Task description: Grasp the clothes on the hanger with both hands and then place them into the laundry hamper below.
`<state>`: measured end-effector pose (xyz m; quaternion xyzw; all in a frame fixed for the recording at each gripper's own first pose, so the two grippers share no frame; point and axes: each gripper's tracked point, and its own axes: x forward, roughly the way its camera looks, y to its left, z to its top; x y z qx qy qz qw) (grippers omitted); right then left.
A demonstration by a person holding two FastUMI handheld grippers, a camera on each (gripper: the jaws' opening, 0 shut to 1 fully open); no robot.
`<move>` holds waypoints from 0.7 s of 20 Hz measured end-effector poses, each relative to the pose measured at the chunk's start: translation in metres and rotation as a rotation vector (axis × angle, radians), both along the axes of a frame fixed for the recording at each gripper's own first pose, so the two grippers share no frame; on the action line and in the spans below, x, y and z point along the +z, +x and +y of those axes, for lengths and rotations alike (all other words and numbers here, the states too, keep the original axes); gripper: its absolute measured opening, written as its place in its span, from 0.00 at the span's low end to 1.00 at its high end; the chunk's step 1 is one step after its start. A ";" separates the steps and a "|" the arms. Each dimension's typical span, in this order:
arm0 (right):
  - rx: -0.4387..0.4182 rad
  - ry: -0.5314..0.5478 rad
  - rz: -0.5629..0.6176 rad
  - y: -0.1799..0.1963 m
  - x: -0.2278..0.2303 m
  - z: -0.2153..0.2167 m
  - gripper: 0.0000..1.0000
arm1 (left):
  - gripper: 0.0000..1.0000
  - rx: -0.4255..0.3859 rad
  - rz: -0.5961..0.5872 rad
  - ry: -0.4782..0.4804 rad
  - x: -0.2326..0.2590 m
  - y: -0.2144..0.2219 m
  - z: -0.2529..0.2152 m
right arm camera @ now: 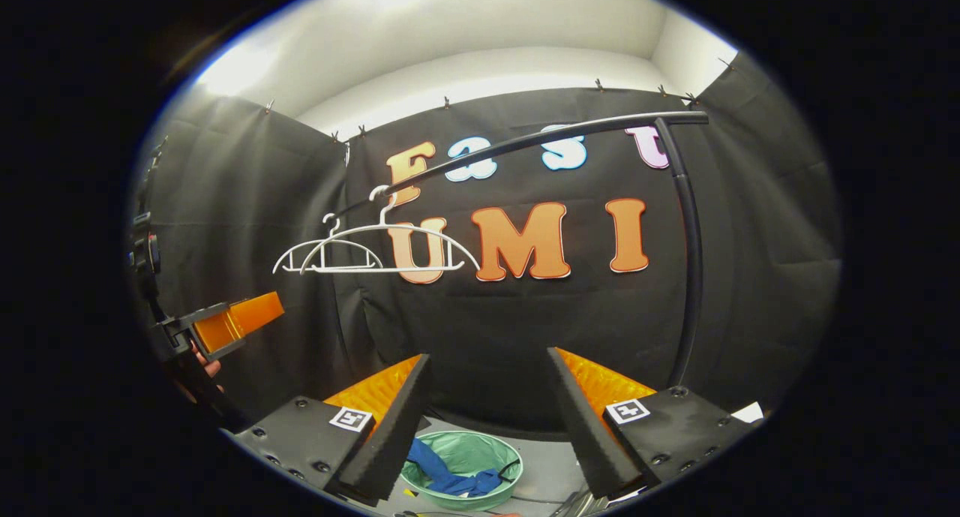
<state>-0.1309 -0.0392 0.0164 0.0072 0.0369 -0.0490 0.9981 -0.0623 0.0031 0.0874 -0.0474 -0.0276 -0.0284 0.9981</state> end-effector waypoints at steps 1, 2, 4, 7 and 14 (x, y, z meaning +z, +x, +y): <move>0.001 -0.003 -0.001 -0.001 0.001 -0.002 0.89 | 0.92 0.000 -0.002 0.000 0.001 -0.001 -0.001; 0.003 -0.007 -0.002 -0.003 0.001 -0.002 0.89 | 0.92 0.001 -0.002 0.004 0.000 -0.002 -0.002; 0.011 -0.010 -0.006 -0.003 0.002 -0.002 0.89 | 0.98 0.006 -0.005 0.013 0.000 -0.003 -0.004; 0.014 0.008 -0.004 -0.003 0.003 -0.004 0.89 | 0.98 0.012 -0.015 0.017 0.003 -0.006 -0.005; 0.013 0.009 -0.005 -0.007 0.002 -0.006 0.89 | 0.95 0.013 -0.019 -0.004 0.004 -0.008 -0.004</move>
